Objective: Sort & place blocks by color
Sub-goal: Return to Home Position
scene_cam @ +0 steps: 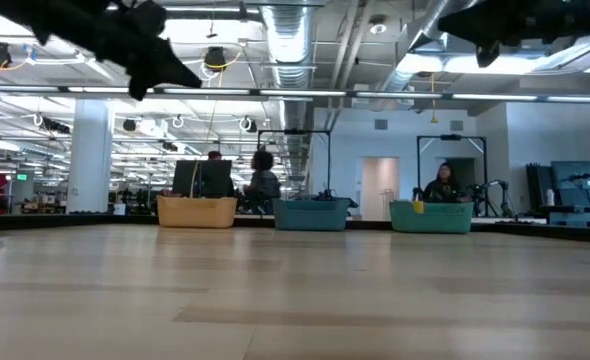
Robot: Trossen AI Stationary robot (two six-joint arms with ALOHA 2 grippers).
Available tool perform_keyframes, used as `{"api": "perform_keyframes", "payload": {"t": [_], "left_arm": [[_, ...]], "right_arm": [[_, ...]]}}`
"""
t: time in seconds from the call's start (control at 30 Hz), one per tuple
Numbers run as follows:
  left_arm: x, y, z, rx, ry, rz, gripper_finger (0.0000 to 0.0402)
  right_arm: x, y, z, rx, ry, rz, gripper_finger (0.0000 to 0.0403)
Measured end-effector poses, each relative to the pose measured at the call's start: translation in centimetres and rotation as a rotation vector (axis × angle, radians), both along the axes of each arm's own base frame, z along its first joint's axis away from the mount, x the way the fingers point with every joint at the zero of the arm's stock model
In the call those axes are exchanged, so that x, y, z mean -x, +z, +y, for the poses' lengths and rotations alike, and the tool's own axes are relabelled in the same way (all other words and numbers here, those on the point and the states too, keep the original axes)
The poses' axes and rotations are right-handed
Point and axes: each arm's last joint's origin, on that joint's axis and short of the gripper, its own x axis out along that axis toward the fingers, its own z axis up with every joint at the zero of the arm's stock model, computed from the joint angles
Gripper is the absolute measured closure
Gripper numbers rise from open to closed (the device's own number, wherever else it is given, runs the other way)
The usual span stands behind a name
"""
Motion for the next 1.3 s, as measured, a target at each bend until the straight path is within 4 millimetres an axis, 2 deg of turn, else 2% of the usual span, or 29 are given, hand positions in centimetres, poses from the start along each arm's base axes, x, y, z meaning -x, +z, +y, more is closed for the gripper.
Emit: {"api": "perform_keyframes", "payload": {"t": [0.1, 0.23, 0.37, 0.47, 0.53, 0.67, 0.77, 0.83, 0.93, 1.03, 1.2, 1.3], "left_arm": [[1.6, -1.1, -0.5, -0.022, 0.032, -0.015, 0.0401], [2.6, -3.9, -1.0, -0.096, 0.009, -0.093, 0.0401], [3.2, -7.3, -1.3, -0.010, 0.022, -0.202, 0.0401], [3.7, -10.6, -1.5, -0.025, 0.012, -0.072, 0.0401], [4.0, -11.9, -1.7, -0.009, -0.016, -0.021, 0.0401], [3.8, -11.2, -1.9, -0.036, -0.083, -0.104, 0.0401], [3.9, -9.7, -2.0, -0.164, -0.125, -0.212, 0.0401], [4.0, -9.3, -2.1, -0.225, -0.159, -0.224, 0.0401], [4.3, -9.6, -2.4, -0.220, -0.215, -0.203, 0.0401], [4.5, -9.4, -2.7, -0.203, -0.288, -0.234, 0.0401], [5.1, -9.2, -3.1, -0.220, -0.281, -0.275, 0.0401], [5.4, -9.3, -3.2, -0.241, -0.252, -0.260, 0.0401]], "right_arm": [[1.1, -0.4, -0.4, 0.008, -0.005, 0.041, 0.0396], [1.4, -3.0, -1.0, 0.000, -0.042, 0.111, 0.0400], [1.2, -5.0, -1.5, -0.129, -0.063, -0.019, 0.0399], [0.8, -6.3, -1.6, -0.207, -0.056, -0.015, 0.0400], [0.5, -6.9, -1.6, -0.228, -0.052, 0.021, 0.0400], [0.5, -6.0, -1.4, -0.211, -0.038, -0.008, 0.0397], [1.1, -5.3, -1.1, -0.179, -0.003, -0.053, 0.0397], [1.6, -4.8, -0.6, -0.117, 0.079, -0.071, 0.0399], [2.5, -5.1, 0.3, -0.085, 0.219, -0.027, 0.0400], [3.4, -6.1, 1.1, -0.119, 0.278, 0.058, 0.0400], [4.9, -6.3, 1.8, -0.079, 0.244, 0.005, 0.0400], [4.7, -6.9, 1.8, -0.064, 0.222, -0.032, 0.0401]]}}
